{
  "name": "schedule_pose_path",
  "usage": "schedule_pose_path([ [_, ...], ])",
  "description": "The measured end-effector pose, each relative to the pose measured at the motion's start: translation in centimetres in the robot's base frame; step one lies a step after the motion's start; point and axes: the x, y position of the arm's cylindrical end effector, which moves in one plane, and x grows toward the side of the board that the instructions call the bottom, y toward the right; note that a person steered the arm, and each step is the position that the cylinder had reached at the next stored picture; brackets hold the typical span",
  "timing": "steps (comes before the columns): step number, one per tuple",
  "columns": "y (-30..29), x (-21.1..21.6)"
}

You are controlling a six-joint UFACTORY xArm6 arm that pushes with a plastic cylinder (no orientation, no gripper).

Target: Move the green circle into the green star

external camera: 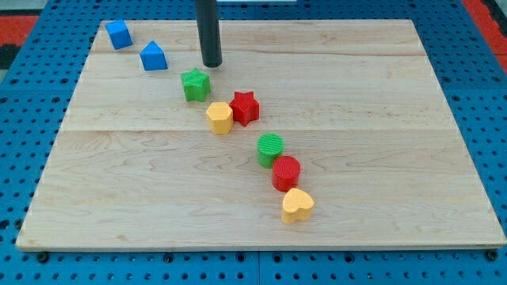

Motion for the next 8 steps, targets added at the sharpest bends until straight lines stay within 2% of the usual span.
schedule_pose_path([
  [3, -2.1, 2.2],
  [5, -6.5, 2.4],
  [6, -3.3, 2.6],
  [7, -4.0, 3.2],
  [8, -8.0, 3.1],
])
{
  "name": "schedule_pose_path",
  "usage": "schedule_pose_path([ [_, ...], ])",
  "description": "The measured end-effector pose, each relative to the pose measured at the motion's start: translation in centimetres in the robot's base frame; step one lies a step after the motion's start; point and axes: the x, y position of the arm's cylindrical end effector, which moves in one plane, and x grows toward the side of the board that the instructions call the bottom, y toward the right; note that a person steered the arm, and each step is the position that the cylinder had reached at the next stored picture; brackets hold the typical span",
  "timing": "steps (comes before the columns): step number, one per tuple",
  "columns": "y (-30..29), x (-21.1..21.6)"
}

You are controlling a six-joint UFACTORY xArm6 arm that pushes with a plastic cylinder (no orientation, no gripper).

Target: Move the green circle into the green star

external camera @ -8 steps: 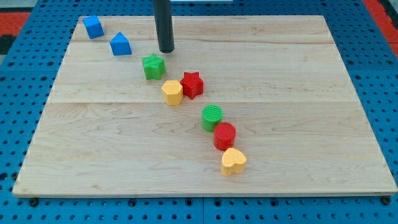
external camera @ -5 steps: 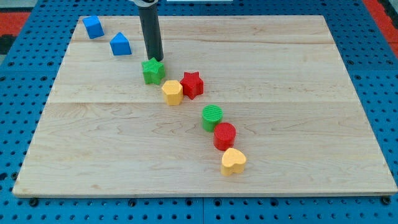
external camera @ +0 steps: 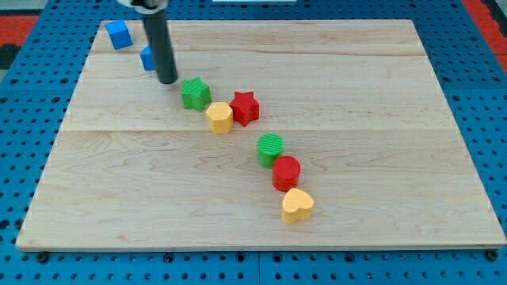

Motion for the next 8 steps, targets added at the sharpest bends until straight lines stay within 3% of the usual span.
schedule_pose_path([
  [2, 6.9, 1.2],
  [5, 10.2, 1.2],
  [6, 16.6, 0.6],
  [7, 27.9, 4.2],
  [8, 32.6, 9.7],
])
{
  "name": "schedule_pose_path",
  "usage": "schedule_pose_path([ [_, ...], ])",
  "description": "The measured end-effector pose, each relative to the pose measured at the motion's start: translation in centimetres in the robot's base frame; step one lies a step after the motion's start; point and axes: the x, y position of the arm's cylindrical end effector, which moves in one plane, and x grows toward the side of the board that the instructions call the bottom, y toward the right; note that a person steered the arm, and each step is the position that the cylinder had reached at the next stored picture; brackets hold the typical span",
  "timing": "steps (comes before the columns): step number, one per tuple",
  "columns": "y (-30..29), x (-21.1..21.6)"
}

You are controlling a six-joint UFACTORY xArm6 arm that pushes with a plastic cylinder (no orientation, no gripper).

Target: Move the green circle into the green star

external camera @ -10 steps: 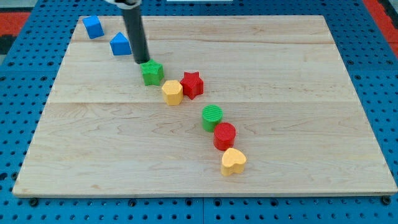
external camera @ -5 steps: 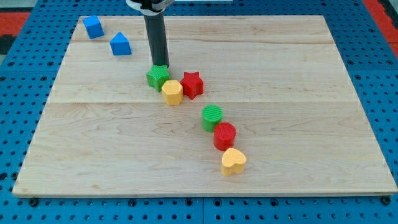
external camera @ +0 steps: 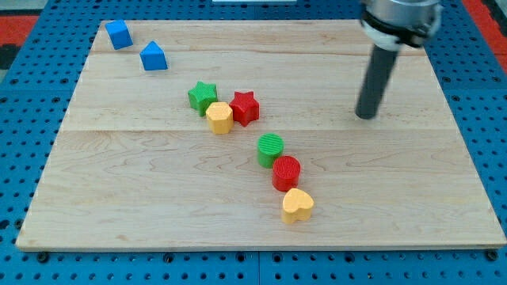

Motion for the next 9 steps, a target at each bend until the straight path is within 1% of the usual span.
schedule_pose_path([
  [1, -6.7, 5.4],
  [2, -13.0, 5.3],
  [3, -24.0, 2.4],
  [4, -24.6, 2.4],
  [5, -26.1, 7.2],
  [6, -31.2, 8.3],
  [7, -29.3, 4.6],
  [8, -29.9, 2.1],
  [9, -32.3, 1.0],
])
